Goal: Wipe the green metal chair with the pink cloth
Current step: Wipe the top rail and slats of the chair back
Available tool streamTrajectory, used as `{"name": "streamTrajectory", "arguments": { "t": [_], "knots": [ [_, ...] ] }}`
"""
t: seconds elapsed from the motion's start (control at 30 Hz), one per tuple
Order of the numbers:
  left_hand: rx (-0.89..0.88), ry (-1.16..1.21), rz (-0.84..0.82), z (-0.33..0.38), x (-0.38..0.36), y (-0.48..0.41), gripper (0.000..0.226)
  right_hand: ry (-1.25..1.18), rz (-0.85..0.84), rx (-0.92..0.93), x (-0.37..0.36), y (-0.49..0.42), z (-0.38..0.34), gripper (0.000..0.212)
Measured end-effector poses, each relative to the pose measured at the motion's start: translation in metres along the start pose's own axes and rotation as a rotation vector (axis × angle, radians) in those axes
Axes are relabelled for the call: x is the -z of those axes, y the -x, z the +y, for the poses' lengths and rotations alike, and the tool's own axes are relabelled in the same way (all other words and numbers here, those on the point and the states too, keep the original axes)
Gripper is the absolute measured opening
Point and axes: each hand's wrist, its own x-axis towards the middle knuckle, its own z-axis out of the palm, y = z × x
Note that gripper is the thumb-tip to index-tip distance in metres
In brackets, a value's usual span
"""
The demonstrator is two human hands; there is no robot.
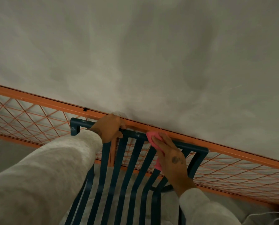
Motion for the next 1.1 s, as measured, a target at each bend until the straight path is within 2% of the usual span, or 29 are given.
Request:
{"name": "streamTrajectory", "arguments": {
  "t": [0.13, 0.23, 0.33, 0.4, 0.5, 0.57, 0.7, 0.77, 1.0, 1.1],
  "knots": [
    [0.008, -0.005, -0.006, -0.001, 0.002, -0.002, 0.022, -0.146, 0.068, -0.115, 0.008, -0.004, 0.002, 0.052],
    [0.017, -0.017, -0.014, -0.001, 0.003, -0.003, 0.022, -0.242, 0.036, -0.146, -0.004, -0.013, -0.013, 0.049],
    [0.021, -0.008, -0.008, 0.0, 0.003, -0.003, 0.022, -0.163, 0.106, -0.016, -0.018, -0.007, -0.019, 0.046],
    [0.016, -0.007, 0.002, 0.0, 0.001, -0.002, 0.022, -0.086, 0.089, 0.06, -0.021, 0.0, -0.002, 0.045],
    [0.018, -0.01, 0.022, 0.001, 0.001, -0.002, 0.021, 0.13, 0.005, 0.267, -0.007, 0.004, 0.026, 0.06],
    [0.022, -0.013, 0.021, 0.002, 0.001, -0.002, 0.019, 0.211, -0.067, 0.306, -0.001, -0.003, 0.034, 0.07],
    [0.032, -0.018, 0.01, 0.002, 0.002, -0.002, 0.021, 0.117, -0.049, 0.285, -0.011, -0.023, 0.016, 0.054],
    [0.036, -0.023, 0.018, 0.003, 0.001, -0.002, 0.025, 0.082, -0.044, 0.271, -0.018, -0.019, 0.008, 0.055],
    [0.032, -0.02, 0.03, 0.003, 0.0, 0.0, 0.019, 0.034, -0.008, 0.265, 0.007, -0.019, 0.025, 0.034],
    [0.037, -0.022, 0.026, 0.003, 0.0, -0.001, 0.021, 0.0, -0.017, 0.178, 0.002, -0.021, 0.009, 0.032]
  ]
}}
